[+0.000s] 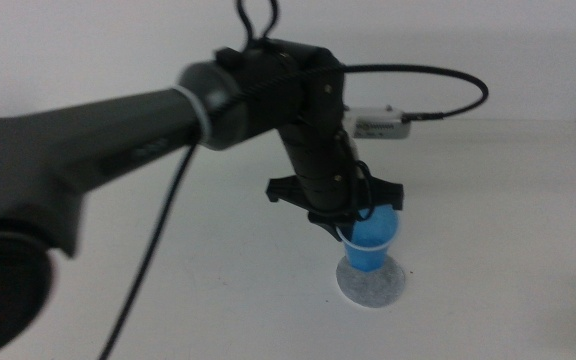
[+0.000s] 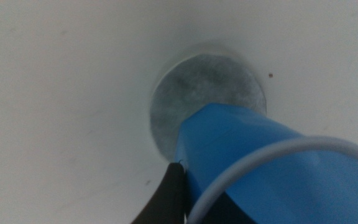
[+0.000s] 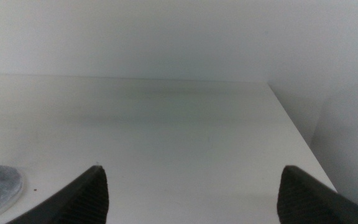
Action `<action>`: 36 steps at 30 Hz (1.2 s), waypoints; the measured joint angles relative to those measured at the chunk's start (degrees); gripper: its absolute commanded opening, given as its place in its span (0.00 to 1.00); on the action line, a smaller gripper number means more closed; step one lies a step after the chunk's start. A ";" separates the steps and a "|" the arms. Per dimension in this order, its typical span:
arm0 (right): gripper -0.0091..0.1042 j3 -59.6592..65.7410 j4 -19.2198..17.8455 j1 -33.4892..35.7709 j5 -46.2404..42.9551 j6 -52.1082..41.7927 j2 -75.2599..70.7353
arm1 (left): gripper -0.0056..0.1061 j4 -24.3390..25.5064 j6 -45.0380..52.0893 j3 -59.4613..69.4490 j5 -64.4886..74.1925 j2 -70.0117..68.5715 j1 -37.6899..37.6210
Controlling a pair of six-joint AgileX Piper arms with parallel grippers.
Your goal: Place an empty cup on a cup mat.
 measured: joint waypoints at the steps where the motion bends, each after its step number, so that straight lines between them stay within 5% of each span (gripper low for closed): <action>1: 0.90 0.00 0.00 0.00 0.00 0.00 0.00 | 0.03 0.00 -0.03 -1.10 0.33 1.38 -0.24; 14: 0.90 0.00 0.00 0.00 0.00 0.00 0.00 | 0.06 -1.90 -0.26 -2.77 -0.66 7.83 -1.11; 19: 0.90 0.00 0.00 0.00 0.00 0.00 0.00 | 0.26 -3.11 -0.26 -2.77 -0.53 7.95 -1.14; 26: 0.90 0.00 0.00 0.00 0.00 0.00 0.00 | 0.87 -1.67 -0.26 -2.77 -0.04 7.10 -1.14; 36: 0.90 0.00 0.00 0.00 0.00 0.00 0.00 | 0.89 15.99 -0.13 1.36 4.54 -14.40 -1.90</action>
